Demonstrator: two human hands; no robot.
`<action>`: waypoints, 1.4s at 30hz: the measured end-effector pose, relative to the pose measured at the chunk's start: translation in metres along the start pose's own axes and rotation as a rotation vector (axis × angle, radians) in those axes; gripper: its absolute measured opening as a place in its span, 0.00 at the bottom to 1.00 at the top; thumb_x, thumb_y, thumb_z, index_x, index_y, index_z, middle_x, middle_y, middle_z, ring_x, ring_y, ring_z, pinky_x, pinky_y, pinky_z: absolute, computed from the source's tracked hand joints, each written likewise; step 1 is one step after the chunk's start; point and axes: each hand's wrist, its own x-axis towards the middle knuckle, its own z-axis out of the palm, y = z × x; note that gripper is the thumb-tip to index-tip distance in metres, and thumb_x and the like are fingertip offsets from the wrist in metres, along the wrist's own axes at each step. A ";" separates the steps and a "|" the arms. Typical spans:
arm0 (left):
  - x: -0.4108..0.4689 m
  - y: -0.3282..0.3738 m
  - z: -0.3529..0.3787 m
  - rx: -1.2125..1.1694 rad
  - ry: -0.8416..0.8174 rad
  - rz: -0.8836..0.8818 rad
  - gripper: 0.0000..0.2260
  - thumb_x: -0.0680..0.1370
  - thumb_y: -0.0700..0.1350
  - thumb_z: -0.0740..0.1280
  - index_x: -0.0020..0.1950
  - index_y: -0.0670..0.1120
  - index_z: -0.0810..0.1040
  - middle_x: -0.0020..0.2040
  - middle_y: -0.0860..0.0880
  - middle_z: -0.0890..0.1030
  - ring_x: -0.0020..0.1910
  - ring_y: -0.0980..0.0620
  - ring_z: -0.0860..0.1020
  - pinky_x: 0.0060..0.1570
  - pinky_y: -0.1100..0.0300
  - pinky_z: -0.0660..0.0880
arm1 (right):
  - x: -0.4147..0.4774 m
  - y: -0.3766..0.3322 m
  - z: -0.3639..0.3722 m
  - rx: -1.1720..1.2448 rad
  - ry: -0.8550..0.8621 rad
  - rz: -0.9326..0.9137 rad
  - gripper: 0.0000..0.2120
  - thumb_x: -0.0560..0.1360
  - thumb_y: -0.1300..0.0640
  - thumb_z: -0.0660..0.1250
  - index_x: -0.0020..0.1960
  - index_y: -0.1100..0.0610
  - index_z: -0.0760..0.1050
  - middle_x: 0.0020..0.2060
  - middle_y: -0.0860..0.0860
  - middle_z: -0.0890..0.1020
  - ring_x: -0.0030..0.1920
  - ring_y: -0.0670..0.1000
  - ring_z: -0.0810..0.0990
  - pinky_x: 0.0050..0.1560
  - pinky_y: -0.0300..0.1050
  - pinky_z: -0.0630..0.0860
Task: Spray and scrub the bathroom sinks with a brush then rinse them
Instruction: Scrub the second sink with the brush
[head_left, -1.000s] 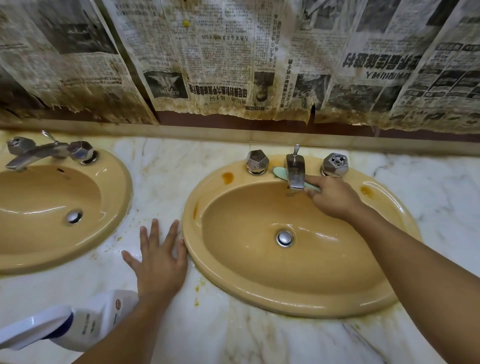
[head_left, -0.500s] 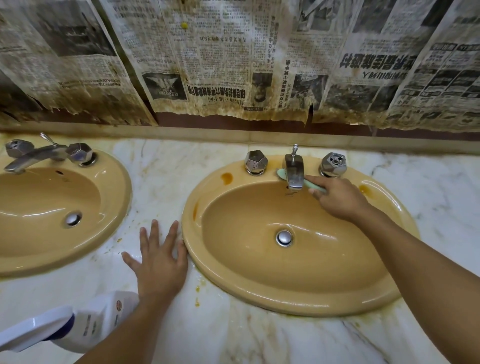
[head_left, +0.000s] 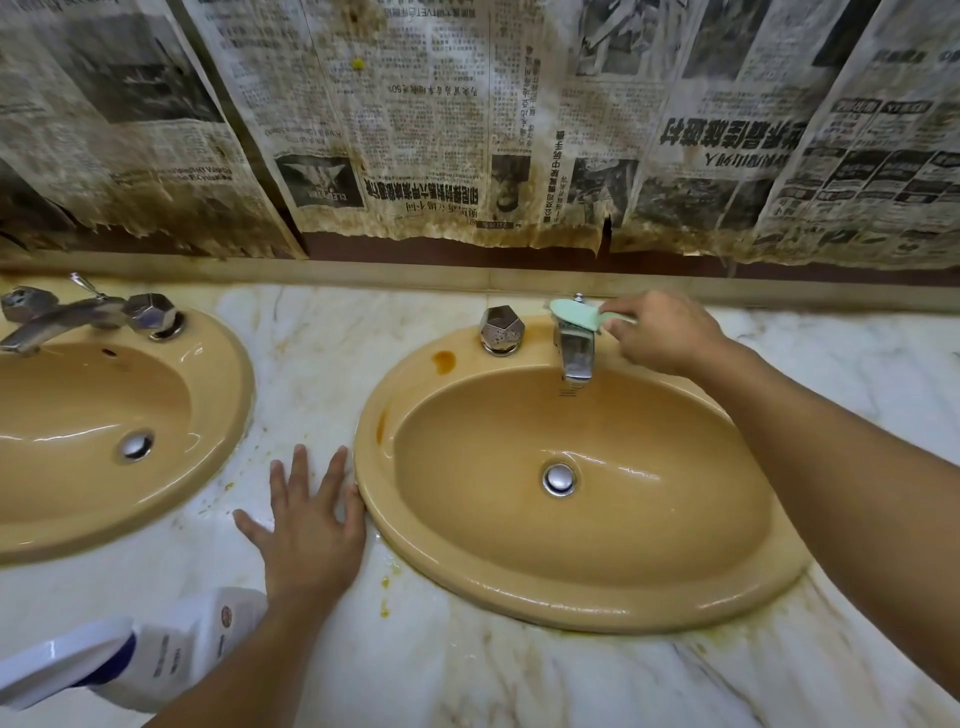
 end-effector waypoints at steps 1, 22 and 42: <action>0.000 0.000 -0.001 -0.004 0.000 -0.001 0.23 0.85 0.61 0.49 0.82 0.65 0.57 0.85 0.53 0.50 0.83 0.50 0.42 0.74 0.27 0.43 | 0.005 -0.003 0.002 0.002 -0.011 -0.004 0.15 0.82 0.47 0.62 0.65 0.42 0.80 0.61 0.50 0.84 0.55 0.57 0.80 0.54 0.54 0.78; 0.000 -0.001 -0.002 -0.034 -0.004 0.010 0.23 0.85 0.61 0.49 0.82 0.65 0.57 0.85 0.53 0.49 0.83 0.51 0.41 0.74 0.27 0.40 | -0.058 0.002 -0.011 -0.117 -0.017 -0.092 0.16 0.83 0.47 0.62 0.69 0.40 0.75 0.56 0.53 0.84 0.50 0.56 0.77 0.45 0.51 0.76; 0.001 0.000 -0.007 0.044 -0.038 0.032 0.23 0.85 0.60 0.46 0.81 0.67 0.52 0.84 0.52 0.50 0.83 0.47 0.42 0.73 0.25 0.45 | -0.127 -0.039 0.007 0.214 0.091 0.138 0.18 0.83 0.52 0.61 0.71 0.45 0.75 0.41 0.53 0.82 0.39 0.55 0.79 0.42 0.52 0.78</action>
